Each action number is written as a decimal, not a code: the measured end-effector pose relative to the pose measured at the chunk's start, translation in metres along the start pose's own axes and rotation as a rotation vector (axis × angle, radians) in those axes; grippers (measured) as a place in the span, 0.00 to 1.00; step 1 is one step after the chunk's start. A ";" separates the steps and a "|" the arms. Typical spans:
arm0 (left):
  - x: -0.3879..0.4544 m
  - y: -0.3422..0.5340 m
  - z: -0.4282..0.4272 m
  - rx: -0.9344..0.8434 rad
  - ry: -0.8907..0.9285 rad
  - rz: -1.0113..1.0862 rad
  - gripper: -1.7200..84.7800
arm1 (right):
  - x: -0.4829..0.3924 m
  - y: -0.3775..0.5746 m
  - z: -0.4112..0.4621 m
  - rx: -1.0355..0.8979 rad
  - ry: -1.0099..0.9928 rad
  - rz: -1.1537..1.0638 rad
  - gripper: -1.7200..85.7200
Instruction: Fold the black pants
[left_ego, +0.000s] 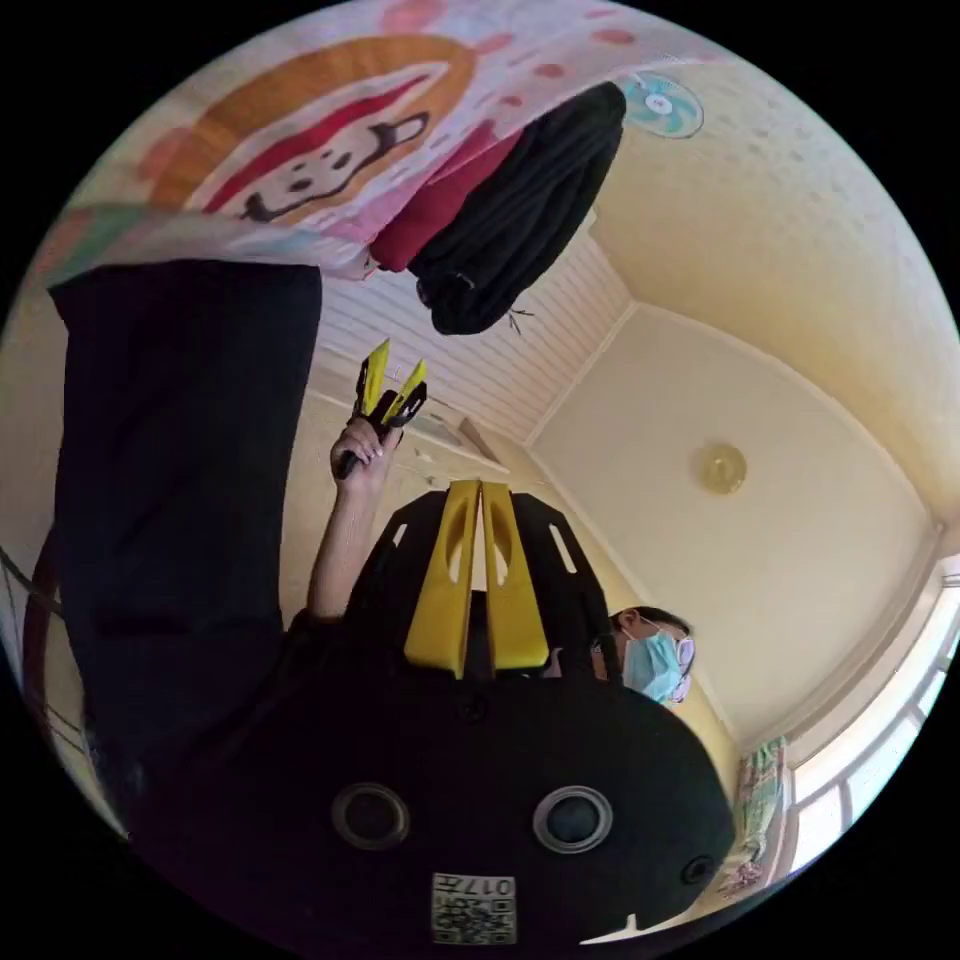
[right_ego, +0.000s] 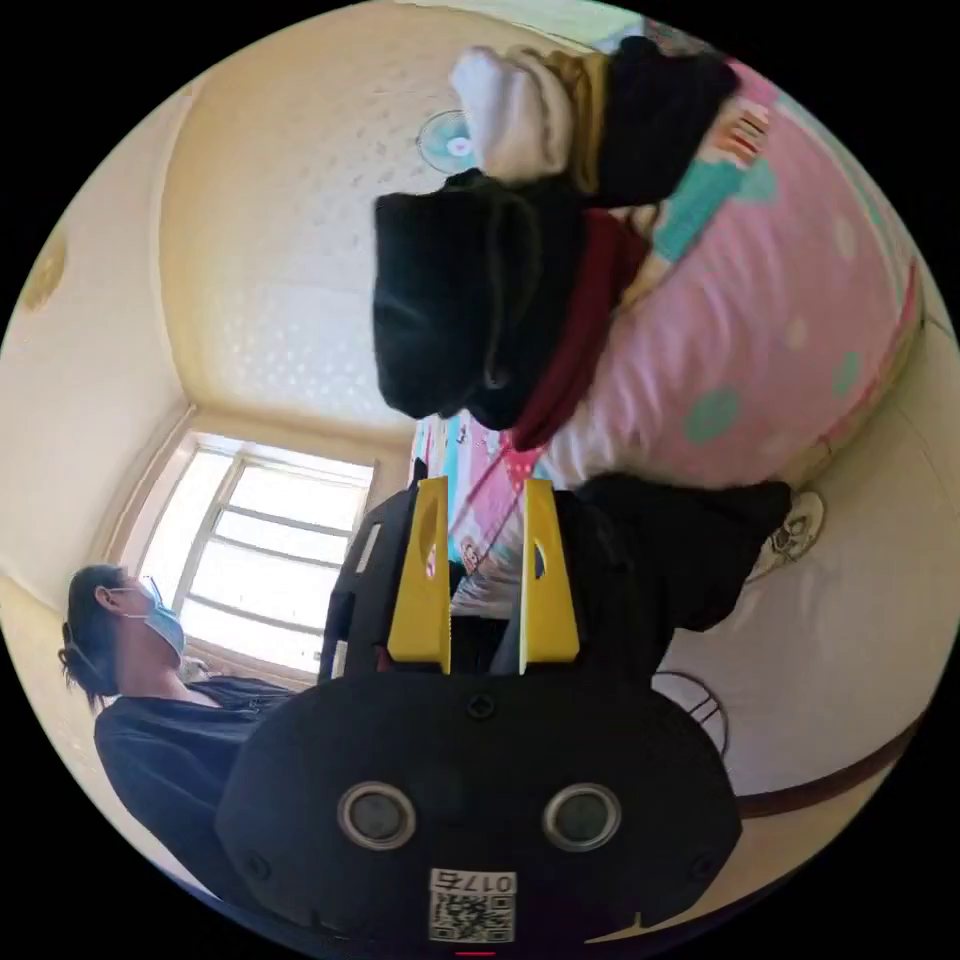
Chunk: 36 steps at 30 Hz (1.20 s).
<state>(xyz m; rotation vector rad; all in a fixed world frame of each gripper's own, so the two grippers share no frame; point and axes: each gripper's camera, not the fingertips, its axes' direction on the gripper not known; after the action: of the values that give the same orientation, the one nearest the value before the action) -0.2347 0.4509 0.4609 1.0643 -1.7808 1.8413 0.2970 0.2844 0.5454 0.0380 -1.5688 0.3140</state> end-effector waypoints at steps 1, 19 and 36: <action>-0.003 0.008 -0.006 0.058 0.197 -0.020 0.01 | -0.018 -0.008 0.010 -0.012 0.017 -0.044 0.14; 0.305 0.193 -0.104 0.852 -0.911 0.926 0.07 | -0.272 -0.054 0.570 -0.820 0.126 -0.628 0.06; 0.260 0.099 -0.124 1.180 -1.173 0.832 0.12 | -0.254 -0.122 0.906 -0.815 0.178 -0.570 0.13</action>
<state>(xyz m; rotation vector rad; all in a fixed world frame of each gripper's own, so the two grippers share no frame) -0.5067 0.4949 0.5915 2.4708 -1.5977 3.4305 -0.5522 -0.0771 0.3254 -0.1706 -1.3432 -0.7541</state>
